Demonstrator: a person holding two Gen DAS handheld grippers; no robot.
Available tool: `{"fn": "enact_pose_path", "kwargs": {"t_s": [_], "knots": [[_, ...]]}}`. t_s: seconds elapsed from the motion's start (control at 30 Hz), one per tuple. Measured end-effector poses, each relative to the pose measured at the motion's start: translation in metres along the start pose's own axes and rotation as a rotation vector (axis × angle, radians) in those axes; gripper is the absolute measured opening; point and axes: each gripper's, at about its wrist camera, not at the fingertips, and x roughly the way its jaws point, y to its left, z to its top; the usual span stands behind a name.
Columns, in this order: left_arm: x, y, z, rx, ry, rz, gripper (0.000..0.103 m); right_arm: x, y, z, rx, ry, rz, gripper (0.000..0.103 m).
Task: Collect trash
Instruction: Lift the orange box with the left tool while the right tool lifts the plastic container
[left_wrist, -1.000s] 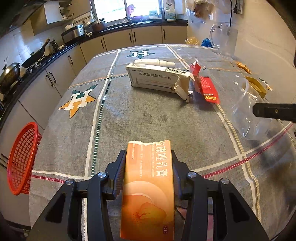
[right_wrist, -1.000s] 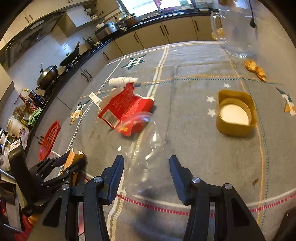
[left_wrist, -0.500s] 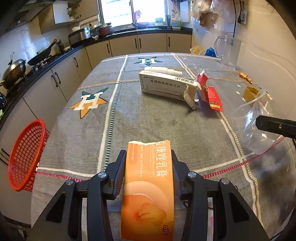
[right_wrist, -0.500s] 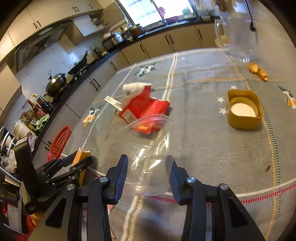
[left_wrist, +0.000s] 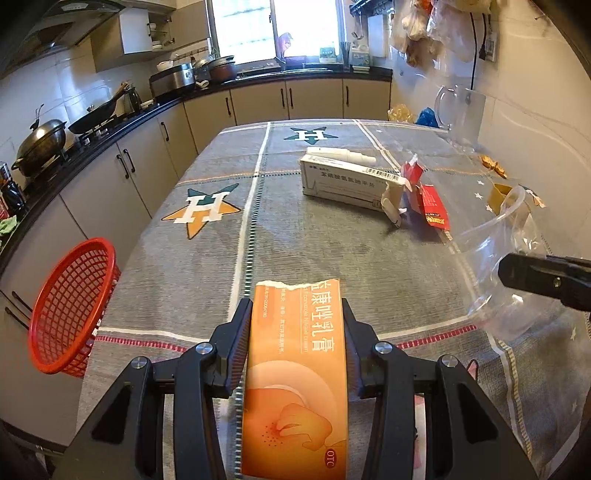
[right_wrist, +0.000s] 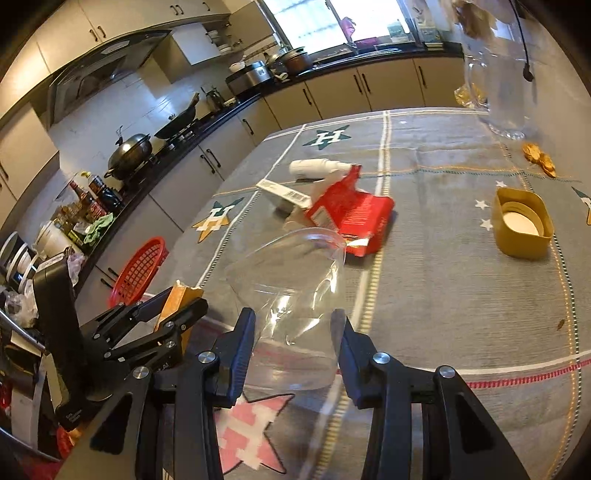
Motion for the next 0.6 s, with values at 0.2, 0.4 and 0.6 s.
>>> {"fn": "enact_pose_path", "kwargs": {"t_s": [0.2, 0.4, 0.6], "knots": [[-0.009, 0.013, 0.001, -0.024, -0.02, -0.001, 0.043, 0.004, 0.015, 0.0, -0.017, 0.006, 0.004, 0.046], [-0.018, 0.03, 0.002, -0.051, -0.04, 0.005, 0.043, 0.009, 0.025, 0.002, -0.021, 0.015, 0.006, 0.046], [-0.026, 0.054, 0.0, -0.088, -0.058, 0.007, 0.043, 0.012, 0.036, 0.003, -0.034, 0.021, 0.008, 0.046]]}}
